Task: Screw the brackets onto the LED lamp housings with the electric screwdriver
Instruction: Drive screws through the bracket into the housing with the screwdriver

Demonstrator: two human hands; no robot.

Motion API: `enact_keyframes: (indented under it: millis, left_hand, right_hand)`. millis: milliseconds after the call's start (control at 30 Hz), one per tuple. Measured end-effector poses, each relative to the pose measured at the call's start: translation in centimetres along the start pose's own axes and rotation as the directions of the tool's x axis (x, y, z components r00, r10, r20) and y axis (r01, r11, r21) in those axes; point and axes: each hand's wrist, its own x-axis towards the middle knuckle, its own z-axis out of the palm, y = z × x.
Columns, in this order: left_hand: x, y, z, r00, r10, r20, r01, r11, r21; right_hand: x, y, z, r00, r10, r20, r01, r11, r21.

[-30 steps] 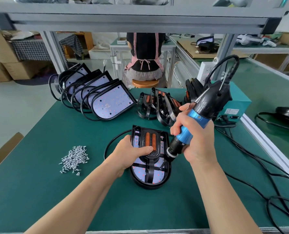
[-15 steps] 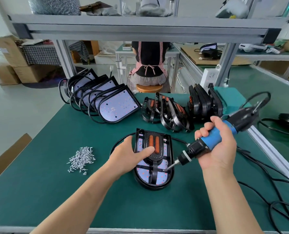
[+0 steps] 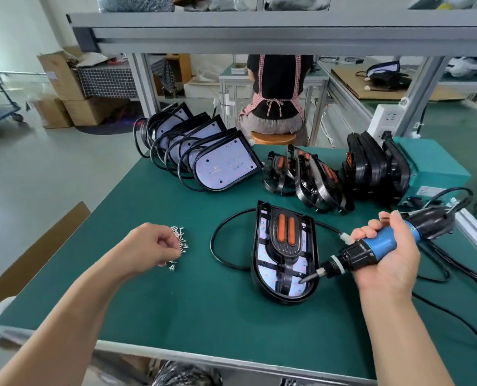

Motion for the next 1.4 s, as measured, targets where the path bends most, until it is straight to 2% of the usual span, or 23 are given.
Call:
enact_keyframes:
  millis: [167,467,833,967,1033,1100,1167,1233,1300,1400]
  left_hand:
    - [-0.4,-0.7,-0.5,0.996,0.002,0.094,-0.013,0.994,0.109]
    - [-0.6,-0.4,0.1,0.996,0.050,0.080,-0.072,0.952,0.299]
    - [-0.2,-0.5,0.8,0.992,0.097,0.075,-0.118,0.926,0.358]
    - [-0.1,-0.3,1.7,0.984,0.176,0.006,-0.167,0.923,0.347]
    - [-0.3,0.4,2.3,0.971,0.225,-0.077,-0.195,0.940,0.279]
    - [-0.9,1.8,3.1,0.957,0.251,-0.142,-0.239,0.966,0.099]
    - [-1.8,3.8,4.3,0.950,0.286,-0.127,-0.302,0.943,-0.138]
    - [-2.6,5.9,5.7,0.936,0.345,-0.076,-0.349,0.868,-0.354]
    - [-3.2,7.6,7.2,0.925,0.378,-0.048,-0.355,0.811,-0.466]
    - [-3.6,8.9,8.7,0.919,0.392,-0.025,-0.343,0.770,-0.538]
  right_hand:
    - [-0.3,0.1,-0.1,1.000,-0.007,-0.001,0.007,1.000,-0.014]
    - [-0.1,0.2,-0.6,1.000,-0.012,0.014,0.012,1.000,-0.017]
    - [0.1,0.3,-0.9,1.000,-0.013,0.009,0.013,1.000,-0.012]
    - [0.0,0.3,-0.8,1.000,-0.007,-0.007,0.007,1.000,0.007]
    - [-0.2,0.3,-0.5,1.000,-0.007,-0.024,0.007,1.000,0.024]
    - [-0.5,0.2,0.1,0.999,-0.004,-0.036,0.006,0.999,0.048]
    - [-0.9,0.0,1.1,0.999,0.004,-0.039,-0.001,0.997,0.080]
    - [-1.2,-0.1,2.3,0.999,0.009,-0.037,-0.005,0.994,0.107]
    - [-1.6,-0.3,3.8,0.999,0.008,-0.035,-0.003,0.991,0.130]
    - [-2.1,-0.6,5.8,1.000,-0.023,-0.012,0.024,0.989,0.146]
